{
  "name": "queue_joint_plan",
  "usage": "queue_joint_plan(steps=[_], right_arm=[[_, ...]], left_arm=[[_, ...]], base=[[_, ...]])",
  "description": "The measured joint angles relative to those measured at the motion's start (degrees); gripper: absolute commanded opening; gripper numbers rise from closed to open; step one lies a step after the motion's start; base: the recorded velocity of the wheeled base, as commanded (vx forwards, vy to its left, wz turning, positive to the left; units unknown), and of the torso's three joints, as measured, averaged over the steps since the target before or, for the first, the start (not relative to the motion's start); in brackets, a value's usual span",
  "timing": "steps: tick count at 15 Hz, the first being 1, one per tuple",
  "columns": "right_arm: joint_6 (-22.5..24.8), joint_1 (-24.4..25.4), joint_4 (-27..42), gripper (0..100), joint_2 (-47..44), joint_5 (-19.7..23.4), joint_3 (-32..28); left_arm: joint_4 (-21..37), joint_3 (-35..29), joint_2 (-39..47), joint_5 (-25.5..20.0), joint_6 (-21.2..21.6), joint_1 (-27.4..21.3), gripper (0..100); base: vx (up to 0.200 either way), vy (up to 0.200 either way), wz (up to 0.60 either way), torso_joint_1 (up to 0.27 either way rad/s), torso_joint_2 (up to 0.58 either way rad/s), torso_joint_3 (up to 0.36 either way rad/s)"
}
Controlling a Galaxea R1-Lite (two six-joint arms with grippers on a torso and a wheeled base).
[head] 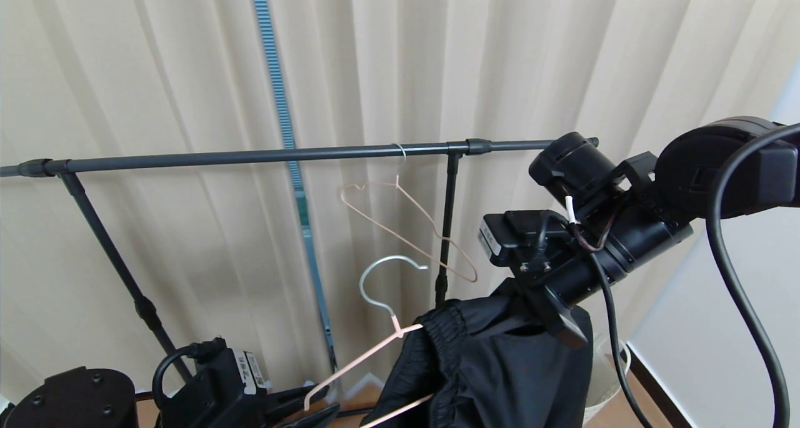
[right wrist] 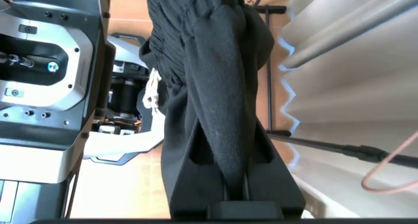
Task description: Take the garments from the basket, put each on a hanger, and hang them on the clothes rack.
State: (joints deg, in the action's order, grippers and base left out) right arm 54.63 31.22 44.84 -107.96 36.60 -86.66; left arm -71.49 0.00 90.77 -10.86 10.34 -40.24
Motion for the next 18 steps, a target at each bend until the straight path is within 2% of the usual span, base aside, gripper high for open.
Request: queue_joint_plan(steps=[2,3,5,7,11,13,15,18], right_arm=[[-0.24,-0.02,-0.06,0,0.6,-1.46,0.0],[-0.63,-0.02,-0.2,0,1.07,-3.67,-0.1],[-1.41,-0.18,-1.6,0,2.45,-9.53,-0.51],[-3.39,-0.07,-6.41,0,3.55,-17.86,-0.68],[-6.42,1.91,-8.7,0,5.73,-27.32,-1.16],[-9.14,2.99,-9.59,0,6.74,-29.05,-1.56],[-13.85,4.33,-11.78,0,7.68,-30.24,-1.48],[-19.79,6.4,-12.96,0,8.84,-33.16,-1.48]], left_arm=[[0.02,0.0,0.4,-0.09,-0.9,0.37,100],[0.05,-0.13,0.52,-0.13,-2.33,0.94,100],[0.07,-1.76,0.68,-0.63,-7.39,3.23,100],[0.05,-4.21,1.23,-2.6,-14.74,5.99,100],[0.13,-7.5,3.3,-3.75,-20.92,9.84,100],[0.13,-8.34,5.23,-3.74,-22.95,10.07,100],[0.11,-8.79,7.74,-3.54,-23.75,9.9,100],[0.13,-10.61,11.92,-2.16,-28.29,9.29,100]], base=[[0.0,0.0,0.0,0.0,0.0,0.0],[0.0,0.0,0.0,0.0,0.0,0.0],[0.0,0.0,0.0,0.0,0.0,0.0],[0.0,0.0,0.0,0.0,0.0,0.0],[0.0,0.0,0.0,0.0,0.0,0.0],[0.0,0.0,0.0,0.0,0.0,0.0],[0.0,0.0,0.0,0.0,0.0,0.0],[0.0,0.0,0.0,0.0,0.0,0.0]])
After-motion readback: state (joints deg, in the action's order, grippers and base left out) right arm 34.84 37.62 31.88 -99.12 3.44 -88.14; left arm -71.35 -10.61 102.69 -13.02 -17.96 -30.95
